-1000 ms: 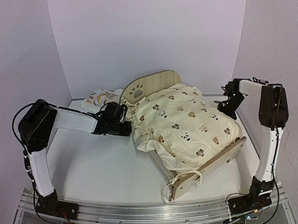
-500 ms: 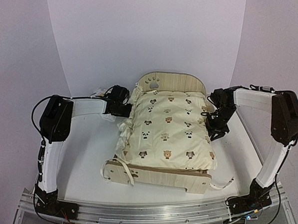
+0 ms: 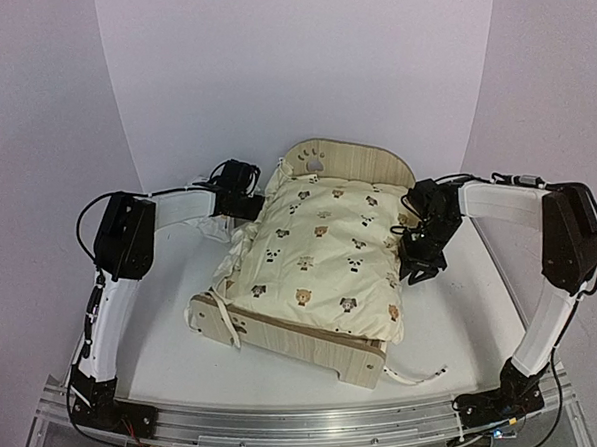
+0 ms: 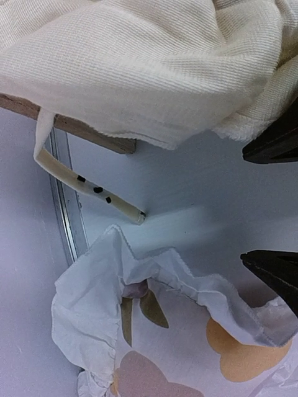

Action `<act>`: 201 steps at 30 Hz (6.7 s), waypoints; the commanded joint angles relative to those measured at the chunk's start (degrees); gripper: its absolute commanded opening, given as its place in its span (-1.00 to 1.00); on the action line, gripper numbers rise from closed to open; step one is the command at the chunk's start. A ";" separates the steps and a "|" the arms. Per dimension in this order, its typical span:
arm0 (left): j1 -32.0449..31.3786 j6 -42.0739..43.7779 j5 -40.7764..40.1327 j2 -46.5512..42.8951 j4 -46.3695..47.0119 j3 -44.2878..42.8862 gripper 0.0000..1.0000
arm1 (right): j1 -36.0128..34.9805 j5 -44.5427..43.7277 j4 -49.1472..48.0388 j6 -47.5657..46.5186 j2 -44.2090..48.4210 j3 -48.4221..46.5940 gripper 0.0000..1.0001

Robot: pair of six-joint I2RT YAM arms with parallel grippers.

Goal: Set up the pet bed

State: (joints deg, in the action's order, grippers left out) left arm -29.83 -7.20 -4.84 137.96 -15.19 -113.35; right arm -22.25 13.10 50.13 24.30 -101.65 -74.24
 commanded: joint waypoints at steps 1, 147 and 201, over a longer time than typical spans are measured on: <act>-6.25 -1.24 12.79 0.73 2.86 -3.59 -0.01 | -7.40 11.86 -17.29 -0.13 -1.40 -1.81 -0.26; -20.88 -2.25 -0.54 -23.60 3.21 10.38 0.05 | 3.56 -21.61 -7.18 0.26 35.50 7.75 0.95; -20.26 -2.54 1.48 -40.03 2.30 13.10 0.59 | 3.49 -15.65 -7.94 -2.55 33.13 0.06 0.97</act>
State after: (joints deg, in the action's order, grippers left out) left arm -50.26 -12.75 5.05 106.20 -7.92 -103.72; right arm -18.44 -6.16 43.26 22.55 -67.97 -70.31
